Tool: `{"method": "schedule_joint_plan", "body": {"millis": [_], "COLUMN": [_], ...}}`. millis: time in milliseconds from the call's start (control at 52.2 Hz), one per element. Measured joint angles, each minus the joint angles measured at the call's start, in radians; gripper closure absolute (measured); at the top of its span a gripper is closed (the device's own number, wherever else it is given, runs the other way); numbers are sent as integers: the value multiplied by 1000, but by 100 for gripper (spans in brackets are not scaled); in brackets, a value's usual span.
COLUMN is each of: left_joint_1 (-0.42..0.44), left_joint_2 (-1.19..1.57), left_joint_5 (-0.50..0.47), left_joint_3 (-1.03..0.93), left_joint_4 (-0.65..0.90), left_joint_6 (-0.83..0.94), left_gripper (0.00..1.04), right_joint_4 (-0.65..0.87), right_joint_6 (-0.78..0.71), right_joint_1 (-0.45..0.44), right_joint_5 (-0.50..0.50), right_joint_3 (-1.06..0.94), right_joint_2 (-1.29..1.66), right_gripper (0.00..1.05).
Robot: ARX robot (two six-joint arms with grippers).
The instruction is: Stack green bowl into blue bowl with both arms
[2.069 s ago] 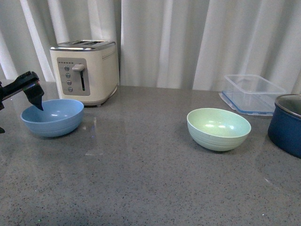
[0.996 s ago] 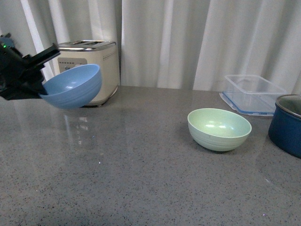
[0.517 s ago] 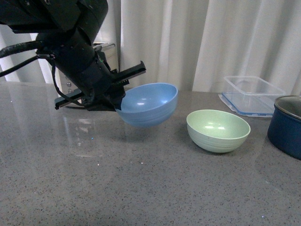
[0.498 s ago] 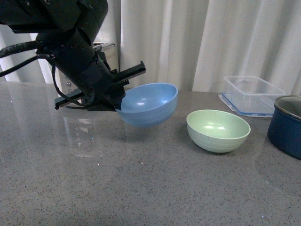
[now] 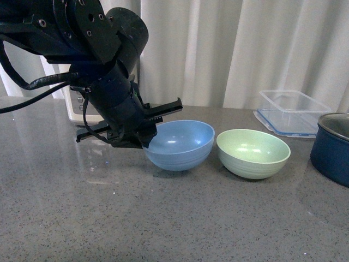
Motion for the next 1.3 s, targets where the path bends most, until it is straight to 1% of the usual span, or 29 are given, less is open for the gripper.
{"method": "schedule_joint_plan", "body": {"millis": [115, 153, 172, 230, 249, 326, 345, 421, 498, 556, 575, 613, 632, 690, 709, 766, 785, 843, 862, 920, 996, 1034, 1188, 1303], "left_joint_1": [-1, -1, -1, -1, -1, 6, 8, 26, 45, 64, 66, 74, 75, 87, 90, 108, 111, 129, 131, 145, 157, 169, 205, 221], "left_joint_2": [4, 4, 1, -10, -20, -59, -83, -177, -272, -381, -399, -451, -463, -530, -540, -595, -603, -640, -646, -677, -715, -749, -853, -906], "left_joint_5": [-3, -1, 4, 10, 11, 27, 25, 14, 8, -39, -43, -56, -69, -135, -139, -134, -131, -114, -113, -92, -72, -63, -39, -16], "left_joint_3": [0, 0, -1, -8, -16, -45, -67, -150, -230, -332, -347, -387, -397, -488, -507, -627, -647, -769, -789, -896, -988, -1050, -1189, -1272], "left_joint_4": [-1, -1, 2, 5, 9, 32, 54, 173, 271, 407, 427, 483, 501, 684, 713, 852, 869, 943, 953, 995, 1028, 1054, 1110, 1130], "left_joint_6": [0, -1, -2, 1, 2, 7, 14, 54, 97, 149, 152, 179, 187, 281, 304, 373, 377, 414, 419, 438, 448, 454, 460, 465], "left_gripper": [101, 94, 89, 78, 73, 59, 53, 39, 28, 18, 16, 9, 9, 19, 20, 31, 33, 44, 45, 56, 67, 76, 101, 101], "right_joint_4": [0, 0, 0, 0, 0, 0, 0, 0, 0, 0, 0, 0, 0, 0, 0, 0, 0, 0, 0, 0, 0, 0, 0, 0], "right_joint_6": [0, 0, 0, 0, 0, 0, 0, 0, 0, 0, 0, 0, 0, 0, 0, 0, 0, 0, 0, 0, 0, 0, 0, 0], "right_joint_1": [0, 0, 0, 0, 0, 0, 0, 0, 0, 0, 0, 0, 0, 0, 0, 0, 0, 0, 0, 0, 0, 0, 0, 0], "right_joint_5": [0, 0, 0, 0, 0, 0, 0, 0, 0, 0, 0, 0, 0, 0, -2, -1, -1, 0, 0, 0, 0, 0, 0, 0], "right_joint_3": [0, 0, 0, 0, 0, 0, 0, 0, 0, 0, 0, 0, 0, 0, 0, 0, 0, 0, 0, 0, 0, 0, 0, 0], "right_joint_2": [0, 0, 0, 0, 0, 0, 0, 0, 0, 0, 0, 0, 0, 0, 0, 0, 0, 0, 0, 0, 0, 0, 0, 0], "right_gripper": [10, 10, 10, 10, 10, 10, 10, 10, 10, 10, 10, 10, 10, 10, 10, 10, 10, 10, 10, 10, 10, 10, 10, 10]}}
